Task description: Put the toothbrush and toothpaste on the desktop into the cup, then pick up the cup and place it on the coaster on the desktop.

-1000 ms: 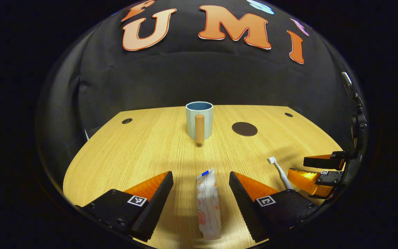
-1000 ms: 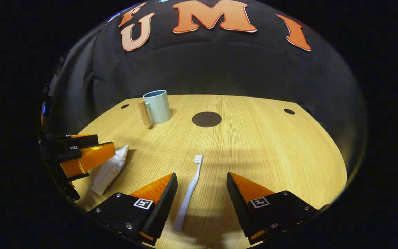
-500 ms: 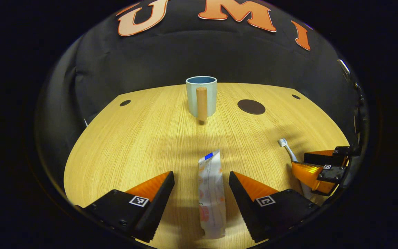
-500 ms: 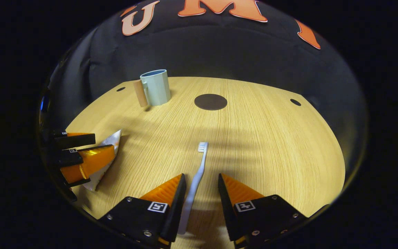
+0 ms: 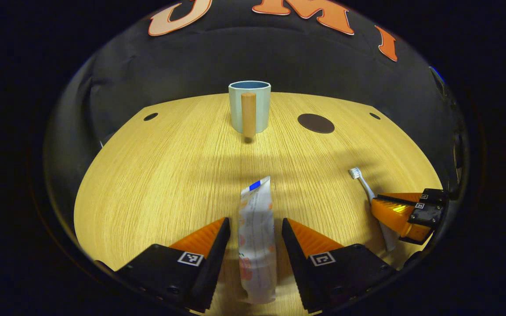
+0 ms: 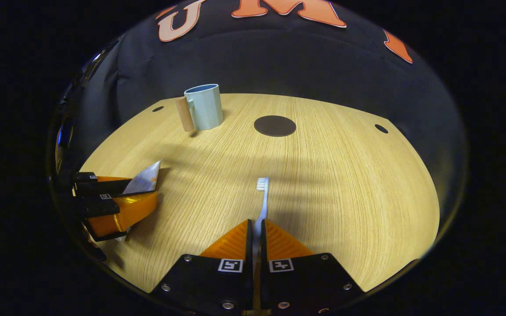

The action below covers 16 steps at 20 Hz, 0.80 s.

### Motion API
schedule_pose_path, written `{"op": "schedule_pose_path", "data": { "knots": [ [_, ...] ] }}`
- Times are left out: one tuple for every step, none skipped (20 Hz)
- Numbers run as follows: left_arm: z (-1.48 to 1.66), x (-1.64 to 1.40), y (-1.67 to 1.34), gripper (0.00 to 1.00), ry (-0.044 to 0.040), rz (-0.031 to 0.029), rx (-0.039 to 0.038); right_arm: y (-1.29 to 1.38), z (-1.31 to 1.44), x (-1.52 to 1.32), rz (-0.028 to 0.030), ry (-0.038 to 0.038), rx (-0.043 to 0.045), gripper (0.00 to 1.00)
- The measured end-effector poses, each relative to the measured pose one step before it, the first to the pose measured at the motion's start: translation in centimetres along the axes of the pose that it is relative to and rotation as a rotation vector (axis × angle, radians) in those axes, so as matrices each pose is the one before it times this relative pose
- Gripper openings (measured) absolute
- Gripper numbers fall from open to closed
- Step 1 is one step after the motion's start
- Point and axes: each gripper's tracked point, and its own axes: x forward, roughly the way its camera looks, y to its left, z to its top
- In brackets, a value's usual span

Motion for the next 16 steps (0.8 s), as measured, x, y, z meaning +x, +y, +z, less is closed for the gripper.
{"op": "schedule_pose_path", "data": {
  "knots": [
    [0.02,0.324,0.034,0.7,-0.00225,-0.00001,-0.00011,0.097,-0.002,-0.075,0.00332,-0.00138,-0.01093,0.06],
    [0.121,-0.004,0.053,0.63,-0.00212,0.00093,-0.00184,-0.177,0.059,0.063,0.00123,-0.00158,-0.00433,0.05],
    [0.02,-0.024,-0.068,0.7,0.00013,-0.00042,0.00107,-0.049,-0.097,0.068,-0.00714,0.00181,0.01192,0.05],
    [-0.171,-0.014,0.173,0.64,-0.00332,-0.00136,-0.0015,-0.063,0.078,-0.192,-0.00732,0.00137,0.01155,0.05],
    [-0.086,0.063,0.065,0.7,-0.00033,0.00079,-0.00129,-0.049,-0.119,0.048,0.00017,0.00379,0.0044,0.08],
    [0.007,-0.022,0.038,0.64,-0.00181,-0.00014,0.00051,-0.037,0.113,-0.002,-0.00252,-0.00287,-0.00254,0.1],
    [-0.029,-0.052,0.02,0.63,-0.00013,-0.00042,0.00004,-0.176,-0.09,-0.09,-0.00745,-0.00324,-0.00853,0.15],
    [0.021,-0.023,0.034,0.63,-0.00109,-0.00046,0.00004,-0.144,0.003,0.028,-0.00929,-0.0014,-0.00857,0.2],
    [0.033,-0.016,-0.02,0.63,0.00035,0.0008,-0.00057,0.117,0.023,-0.029,-0.00637,0.00372,-0.00035,0.26],
    [0.056,-0.004,0.019,0.63,-0.00168,0.00011,0.00039,0.101,0.001,0.101,0.0018,0.00346,0.00354,0.28],
    [-0.052,0.025,-0.032,0.63,-0.00156,0.00002,-0.00099,-0.006,-0.083,-0.012,0.00977,0.00225,-0.00076,0.33],
    [0.031,0.037,-0.003,0.63,-0.00223,-0.00022,-0.00004,0.101,0.183,-0.254,0.0086,0.00413,0.01655,0.24],
    [0.101,-0.052,-0.02,0.63,-0.00106,0.00042,0.00129,-0.121,0.009,0.378,0.00365,0.00056,0.02709,0.15],
    [0.073,-0.161,-0.024,0.63,-0.00043,0.00017,0.00088,0.06,-0.008,-0.093,0.00617,0.00407,0.00532,0.06],
    [-0.002,0.0,0.012,0.63,-0.00194,-0.00076,-0.00145,-0.047,-0.081,-0.002,-0.00119,-0.0009,0.00008,0.04],
    [0.049,-0.029,-0.029,0.63,-0.00268,-0.00258,-0.00323,0.039,0.109,-0.047,-0.00301,-0.01186,-0.01179,0.03]
  ]
}}
